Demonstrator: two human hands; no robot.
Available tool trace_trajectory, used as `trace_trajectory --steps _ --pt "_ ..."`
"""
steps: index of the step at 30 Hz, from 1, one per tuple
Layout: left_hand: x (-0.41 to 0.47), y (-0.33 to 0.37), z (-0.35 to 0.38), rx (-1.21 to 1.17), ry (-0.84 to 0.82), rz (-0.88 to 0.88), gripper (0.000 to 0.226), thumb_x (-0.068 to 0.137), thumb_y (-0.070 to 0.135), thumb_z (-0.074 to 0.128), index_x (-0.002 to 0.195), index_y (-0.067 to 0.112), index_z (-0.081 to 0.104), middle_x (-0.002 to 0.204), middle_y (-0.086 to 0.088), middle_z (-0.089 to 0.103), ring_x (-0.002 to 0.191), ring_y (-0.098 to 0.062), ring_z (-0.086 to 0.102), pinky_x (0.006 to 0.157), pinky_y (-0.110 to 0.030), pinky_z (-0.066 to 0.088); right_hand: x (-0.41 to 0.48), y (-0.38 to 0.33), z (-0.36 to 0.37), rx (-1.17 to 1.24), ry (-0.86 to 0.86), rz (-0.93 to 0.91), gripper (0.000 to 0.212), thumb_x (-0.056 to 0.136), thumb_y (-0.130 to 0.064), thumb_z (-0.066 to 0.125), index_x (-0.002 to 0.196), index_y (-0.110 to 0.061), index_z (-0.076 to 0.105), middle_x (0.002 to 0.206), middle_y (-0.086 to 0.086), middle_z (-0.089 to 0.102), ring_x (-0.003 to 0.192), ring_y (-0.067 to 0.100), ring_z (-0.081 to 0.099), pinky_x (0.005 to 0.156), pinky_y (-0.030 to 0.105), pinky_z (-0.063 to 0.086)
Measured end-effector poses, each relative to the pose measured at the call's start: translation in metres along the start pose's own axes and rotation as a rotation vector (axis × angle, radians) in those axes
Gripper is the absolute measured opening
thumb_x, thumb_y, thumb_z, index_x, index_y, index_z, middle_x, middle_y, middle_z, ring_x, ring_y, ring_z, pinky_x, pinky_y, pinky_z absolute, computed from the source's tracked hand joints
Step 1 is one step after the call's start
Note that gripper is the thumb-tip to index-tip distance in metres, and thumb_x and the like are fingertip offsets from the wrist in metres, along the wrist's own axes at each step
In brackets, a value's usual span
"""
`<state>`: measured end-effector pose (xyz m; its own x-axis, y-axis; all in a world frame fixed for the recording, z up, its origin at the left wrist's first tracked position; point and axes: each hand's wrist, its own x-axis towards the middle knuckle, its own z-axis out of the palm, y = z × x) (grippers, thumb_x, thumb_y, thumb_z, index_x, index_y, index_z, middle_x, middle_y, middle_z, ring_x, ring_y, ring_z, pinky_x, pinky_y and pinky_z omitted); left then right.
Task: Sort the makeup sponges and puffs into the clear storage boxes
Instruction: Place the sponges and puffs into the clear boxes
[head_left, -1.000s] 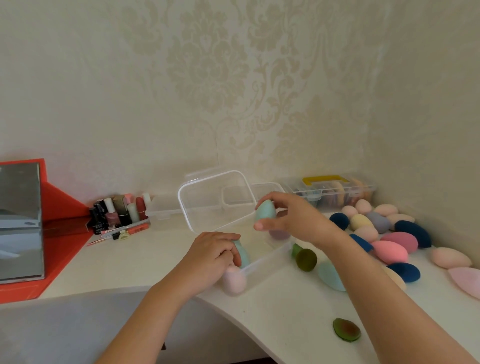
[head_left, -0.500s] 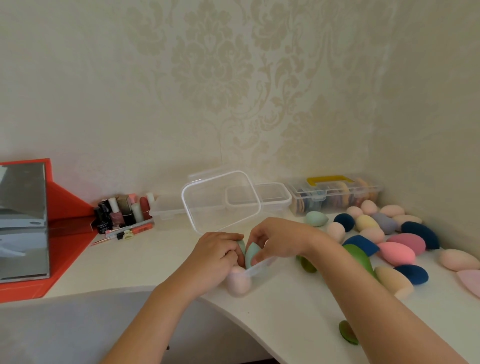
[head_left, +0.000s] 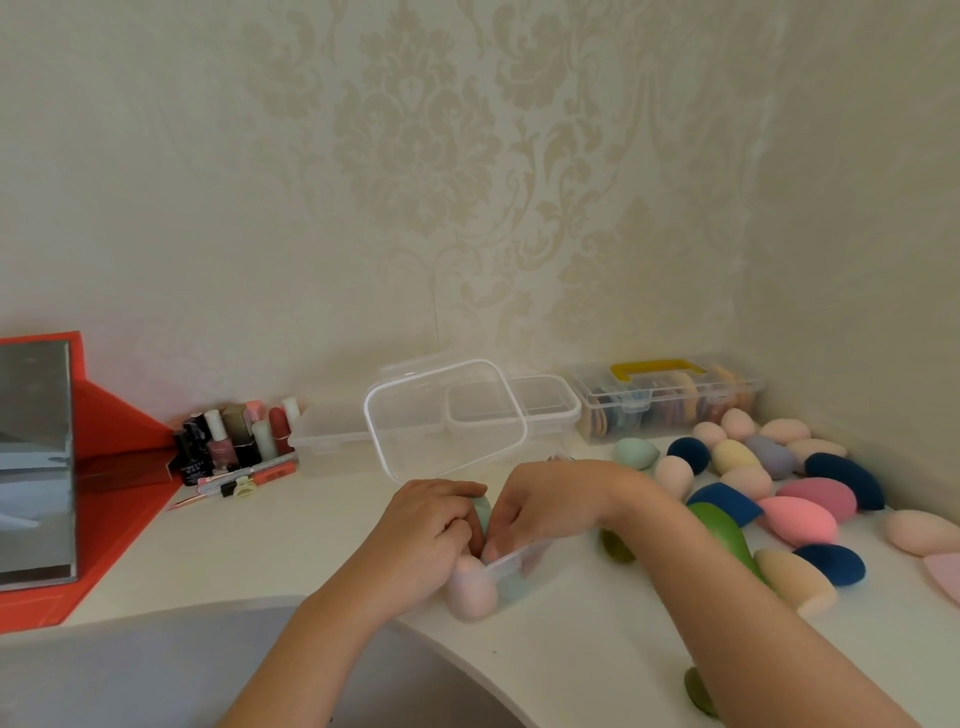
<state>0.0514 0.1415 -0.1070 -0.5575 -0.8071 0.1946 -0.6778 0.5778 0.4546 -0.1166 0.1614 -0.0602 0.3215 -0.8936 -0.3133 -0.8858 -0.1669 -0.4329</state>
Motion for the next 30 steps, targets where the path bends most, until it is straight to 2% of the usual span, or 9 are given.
trace_trajectory --steps 5,7,10,14,18,22,25,28,30 --pt "0.004 -0.007 0.006 -0.095 -0.004 -0.034 0.027 0.083 0.044 0.051 0.066 0.027 0.064 0.123 0.026 0.054 0.117 -0.006 0.046 0.102 -0.035 0.038 -0.016 0.009 -0.002 0.491 -0.020 -0.057 0.012 0.092 -0.009 0.051 0.099 -0.016 0.057 0.097 0.009 0.072 0.088 0.019 0.068 0.087 0.024 0.050" --pt "0.006 -0.003 0.005 -0.123 0.001 -0.075 0.032 0.075 0.056 0.058 0.059 0.028 0.061 0.120 0.025 0.056 0.113 -0.005 0.050 0.097 -0.035 0.042 -0.017 0.011 -0.001 0.469 0.004 -0.053 0.013 0.088 -0.008 0.054 0.094 -0.019 0.054 0.100 0.012 0.072 0.093 0.022 0.070 0.096 0.031 0.049" --pt "0.009 0.006 0.002 -0.095 -0.019 -0.129 0.027 0.074 0.048 0.070 0.062 0.026 0.061 0.114 0.023 0.053 0.103 -0.002 0.053 0.085 -0.024 0.043 -0.018 0.013 -0.002 0.408 0.042 -0.048 0.015 0.082 -0.011 0.061 0.091 -0.021 0.056 0.099 0.013 0.073 0.097 0.021 0.069 0.103 0.038 0.044" --pt "0.007 0.014 0.001 -0.058 0.016 -0.118 0.025 0.072 0.044 0.072 0.066 0.025 0.058 0.109 0.021 0.054 0.078 -0.001 0.050 0.070 -0.019 0.037 -0.031 0.018 -0.010 0.589 0.061 -0.083 0.014 0.087 0.000 0.052 0.089 -0.014 0.054 0.099 0.019 0.072 0.085 0.022 0.068 0.086 0.028 0.052" --pt "0.004 0.010 0.003 -0.103 0.010 -0.104 0.018 0.069 0.050 0.068 0.082 0.042 0.058 0.093 0.021 0.055 0.080 -0.009 0.047 0.069 -0.020 0.036 -0.037 0.045 -0.029 0.804 0.468 -0.066 0.015 0.088 0.003 0.047 0.085 -0.009 0.056 0.079 0.014 0.074 0.066 0.019 0.065 0.064 0.025 0.050" --pt "0.004 0.010 0.002 -0.064 -0.068 -0.083 0.027 0.069 0.058 0.053 0.096 0.057 0.056 0.109 0.034 0.045 0.106 -0.012 0.047 0.101 -0.030 0.035 -0.038 0.084 -0.038 0.602 0.771 0.192 0.022 0.088 0.002 0.049 0.075 -0.014 0.057 0.069 0.002 0.069 0.064 0.016 0.060 0.058 0.023 0.045" --pt "0.005 0.013 0.000 -0.004 -0.066 -0.057 0.010 0.083 0.045 0.058 0.091 0.050 0.061 0.106 0.035 0.041 0.111 -0.007 0.044 0.105 -0.028 0.030 -0.038 0.107 -0.036 0.294 0.765 0.414 0.020 0.087 -0.006 0.054 0.076 -0.022 0.059 0.090 0.000 0.066 0.088 0.018 0.059 0.079 0.029 0.048" --pt "0.005 0.012 0.002 0.007 -0.087 -0.055 0.011 0.085 0.040 0.056 0.080 0.050 0.059 0.111 0.032 0.043 0.111 -0.007 0.043 0.104 -0.028 0.030 -0.041 0.115 -0.032 0.113 0.735 0.548 0.010 0.087 -0.017 0.060 0.096 -0.022 0.058 0.109 0.001 0.062 0.100 0.017 0.056 0.083 0.028 0.045" --pt "0.006 0.012 0.003 0.001 -0.100 -0.059 0.013 0.084 0.041 0.056 0.075 0.050 0.058 0.115 0.031 0.044 0.113 -0.008 0.042 0.104 -0.029 0.031 -0.040 0.119 -0.027 0.086 0.666 0.578 0.035 0.081 -0.025 0.070 0.113 -0.020 0.056 0.117 0.002 0.059 0.102 0.017 0.056 0.086 0.028 0.048"
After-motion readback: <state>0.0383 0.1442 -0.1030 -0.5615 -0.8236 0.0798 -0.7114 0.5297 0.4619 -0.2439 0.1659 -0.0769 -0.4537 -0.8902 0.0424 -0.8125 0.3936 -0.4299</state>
